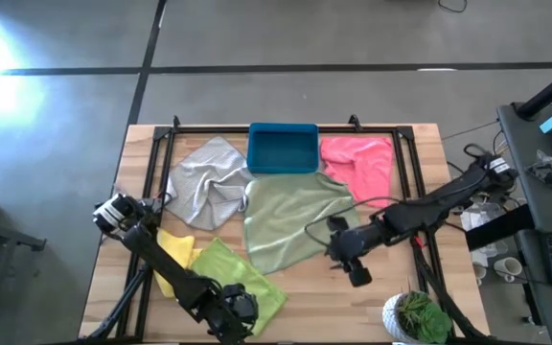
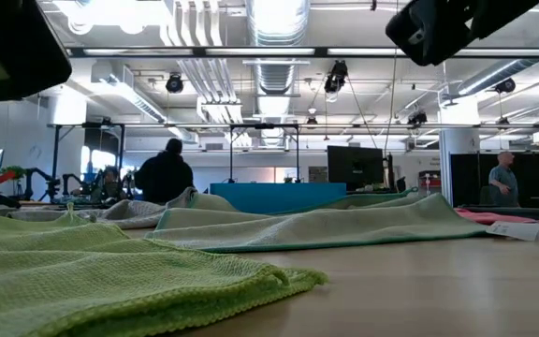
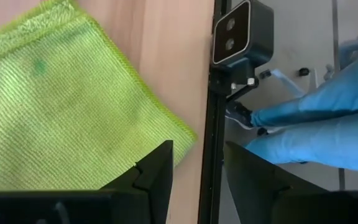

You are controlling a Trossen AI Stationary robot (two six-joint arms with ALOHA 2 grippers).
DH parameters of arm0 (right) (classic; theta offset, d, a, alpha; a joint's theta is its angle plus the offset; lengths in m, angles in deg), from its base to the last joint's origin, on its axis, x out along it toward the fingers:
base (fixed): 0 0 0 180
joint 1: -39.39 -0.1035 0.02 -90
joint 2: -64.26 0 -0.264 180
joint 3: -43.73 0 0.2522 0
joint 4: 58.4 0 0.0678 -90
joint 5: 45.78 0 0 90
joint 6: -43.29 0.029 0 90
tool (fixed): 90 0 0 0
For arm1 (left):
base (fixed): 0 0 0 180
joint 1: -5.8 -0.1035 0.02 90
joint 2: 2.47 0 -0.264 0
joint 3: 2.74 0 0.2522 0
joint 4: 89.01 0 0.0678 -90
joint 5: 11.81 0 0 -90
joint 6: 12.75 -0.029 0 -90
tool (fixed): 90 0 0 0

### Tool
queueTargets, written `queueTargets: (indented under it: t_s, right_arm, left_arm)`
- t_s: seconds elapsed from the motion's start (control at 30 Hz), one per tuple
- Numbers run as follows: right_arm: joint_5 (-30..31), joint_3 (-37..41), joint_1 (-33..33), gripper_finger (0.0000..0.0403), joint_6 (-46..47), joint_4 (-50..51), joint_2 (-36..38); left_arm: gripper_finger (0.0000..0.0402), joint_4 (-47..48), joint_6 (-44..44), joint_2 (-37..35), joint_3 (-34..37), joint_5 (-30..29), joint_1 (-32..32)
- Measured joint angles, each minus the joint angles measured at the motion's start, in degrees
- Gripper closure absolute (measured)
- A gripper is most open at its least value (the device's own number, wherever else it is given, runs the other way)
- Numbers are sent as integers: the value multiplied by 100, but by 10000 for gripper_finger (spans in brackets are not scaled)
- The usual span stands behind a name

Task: Fold microfiber towels
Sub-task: Fold the light green microfiber cloth

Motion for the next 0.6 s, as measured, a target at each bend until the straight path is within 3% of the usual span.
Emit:
queueTargets:
  t_s: [0.47,0.6]
  right_arm:
    - [4,-30,-118,227,-356,-581,-953]
    - [0,-187,-118,229,-359,-645,-1133]
  left_arm:
    - [275,-26,-292,404,-169,63,7]
    - [275,-660,-326,431,-166,68,-32]
